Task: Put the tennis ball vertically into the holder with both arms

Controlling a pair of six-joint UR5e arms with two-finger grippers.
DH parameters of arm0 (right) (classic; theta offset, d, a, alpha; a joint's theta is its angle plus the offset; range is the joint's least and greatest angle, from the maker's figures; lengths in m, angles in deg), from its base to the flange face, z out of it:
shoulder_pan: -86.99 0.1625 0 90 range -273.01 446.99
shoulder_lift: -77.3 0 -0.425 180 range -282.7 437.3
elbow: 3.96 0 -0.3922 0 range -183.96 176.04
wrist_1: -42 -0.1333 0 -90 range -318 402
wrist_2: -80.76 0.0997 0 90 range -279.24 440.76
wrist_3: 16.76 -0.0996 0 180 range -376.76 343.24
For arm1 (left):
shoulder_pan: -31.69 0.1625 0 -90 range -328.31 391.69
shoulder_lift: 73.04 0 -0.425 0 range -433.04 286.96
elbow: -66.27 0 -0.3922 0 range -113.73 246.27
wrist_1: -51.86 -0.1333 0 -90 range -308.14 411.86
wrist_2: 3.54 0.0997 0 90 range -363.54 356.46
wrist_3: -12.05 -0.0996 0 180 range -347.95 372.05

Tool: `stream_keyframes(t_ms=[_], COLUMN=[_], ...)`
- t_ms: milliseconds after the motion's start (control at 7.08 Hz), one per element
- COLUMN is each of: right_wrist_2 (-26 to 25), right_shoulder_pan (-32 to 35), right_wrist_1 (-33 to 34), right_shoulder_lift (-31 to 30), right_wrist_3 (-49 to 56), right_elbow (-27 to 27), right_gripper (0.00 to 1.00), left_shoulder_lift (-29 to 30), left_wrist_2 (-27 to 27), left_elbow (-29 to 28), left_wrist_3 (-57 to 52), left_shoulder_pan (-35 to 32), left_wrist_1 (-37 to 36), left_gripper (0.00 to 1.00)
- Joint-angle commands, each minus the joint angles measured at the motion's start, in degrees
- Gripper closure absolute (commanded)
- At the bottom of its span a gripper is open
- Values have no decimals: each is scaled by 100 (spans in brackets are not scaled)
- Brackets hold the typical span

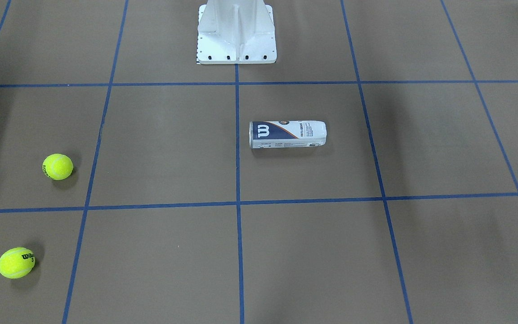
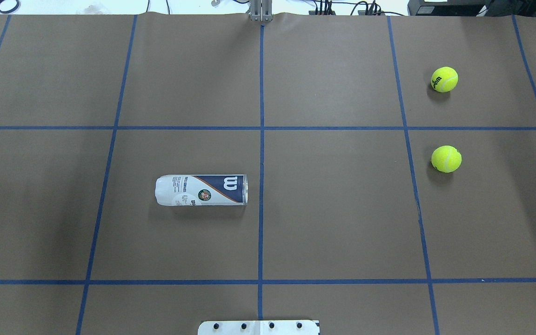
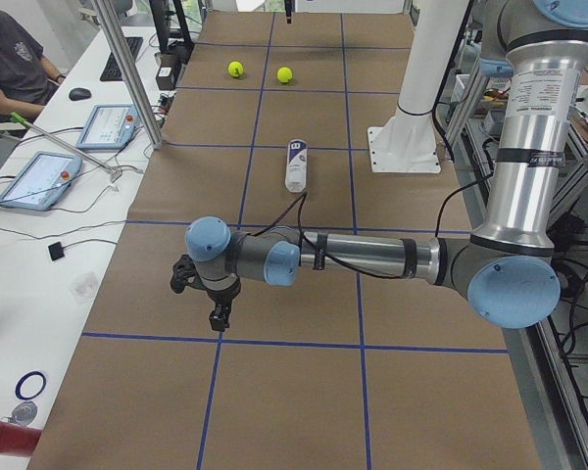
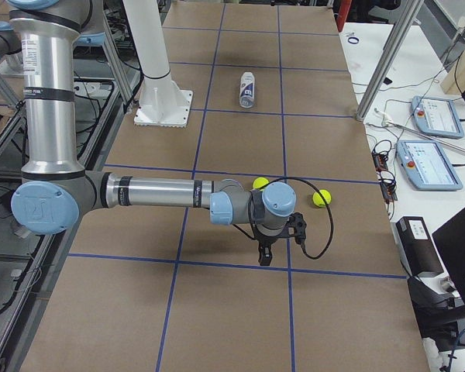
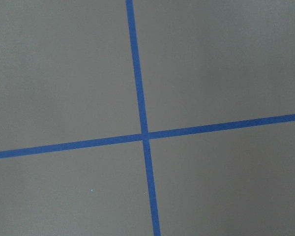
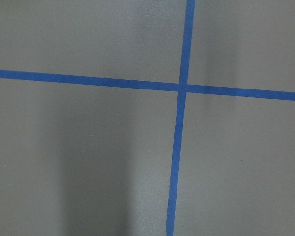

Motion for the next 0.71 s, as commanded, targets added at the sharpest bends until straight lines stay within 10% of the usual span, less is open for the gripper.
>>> stream_keyframes(t_ms=[0,565], right_wrist_2=[1,1], right_shoulder_pan=[6,6], right_wrist_1=[-5,-5], right_shoulder_lift=[-1,7], right_wrist_3=[0,-9], right_elbow=[-4,-22], right_gripper=[1,1], left_shoulder_lift=[66,398], left_wrist_2=[9,79], left_elbow=[290,283], left_wrist_3=[-22,-13], left_shoulder_pan=[369,1055], left_wrist_1=[378,1831], left_gripper=[1,2])
